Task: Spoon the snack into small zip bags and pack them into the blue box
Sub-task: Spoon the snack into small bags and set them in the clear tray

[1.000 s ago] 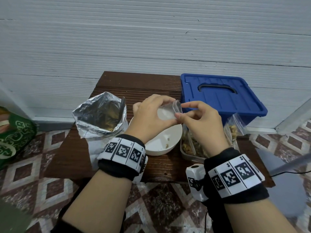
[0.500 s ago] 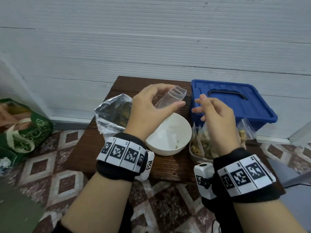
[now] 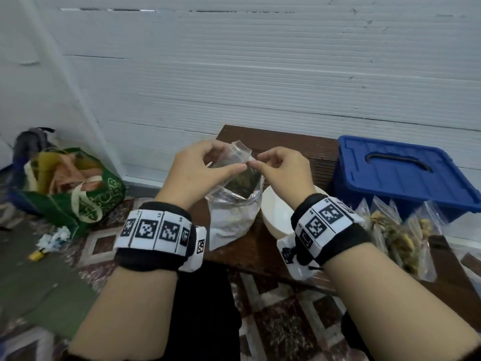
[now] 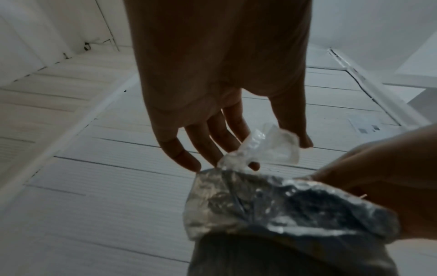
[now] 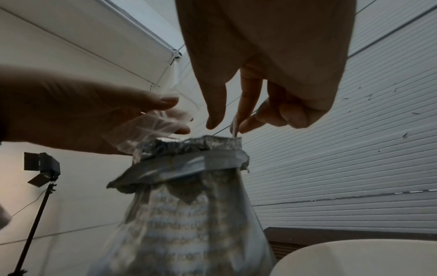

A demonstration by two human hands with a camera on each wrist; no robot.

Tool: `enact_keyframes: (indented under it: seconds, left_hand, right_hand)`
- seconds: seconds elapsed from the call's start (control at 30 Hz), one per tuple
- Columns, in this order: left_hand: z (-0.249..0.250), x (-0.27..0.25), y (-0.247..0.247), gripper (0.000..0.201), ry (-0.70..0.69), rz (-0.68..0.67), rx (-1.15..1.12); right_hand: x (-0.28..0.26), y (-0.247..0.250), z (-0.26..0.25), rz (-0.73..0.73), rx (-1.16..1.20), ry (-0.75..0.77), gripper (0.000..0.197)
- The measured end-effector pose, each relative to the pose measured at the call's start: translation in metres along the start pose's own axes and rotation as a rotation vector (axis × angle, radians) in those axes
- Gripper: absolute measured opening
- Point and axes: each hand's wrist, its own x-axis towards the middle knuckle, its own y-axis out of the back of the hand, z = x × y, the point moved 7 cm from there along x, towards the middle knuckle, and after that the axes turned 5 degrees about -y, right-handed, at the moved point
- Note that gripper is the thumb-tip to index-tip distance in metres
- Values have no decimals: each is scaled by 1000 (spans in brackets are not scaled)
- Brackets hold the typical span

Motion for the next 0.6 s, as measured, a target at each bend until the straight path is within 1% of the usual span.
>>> enact_keyframes:
  seconds: [0.07,0.1,0.17,0.27,0.3,0.37,0.47,0.53,0.6]
  left_hand:
    - [-5,-1,2,33,4,12,-31]
    - [-6,-1,4,33,7,30,-43]
    - [-6,-2,11,33,7,98,-63]
    - [-6,-4,26,47,-11,172,-58]
    - [-6,-4,29,50,-14,165,-39]
    - [-10,-4,30,52,-1,96,-4]
    - [-17,-7,17,47,18,-53,28]
    - [-22,-9,11,46,24,-67,42]
    - [-24,-9,11,41,24,-49,35]
  right_hand:
    - [1,-7,-2,-13,-17,-12,10]
    - [0,-10,-3,-31,-39,-14,9]
    - [-4,-14,-7,-58,-105,19,15]
    - [-11,-10,-17,-21,-210,141,23]
    - [-13,-7,-21,8,-247,190,25]
    - [-14,-6,-23,37,-332,253,28]
    - [-18,-20,-19,-38,-437,279,31]
    - [-20,-29,-14,-94,-392,250,28]
    - [-18,-29,-10,-88,-254,187,24]
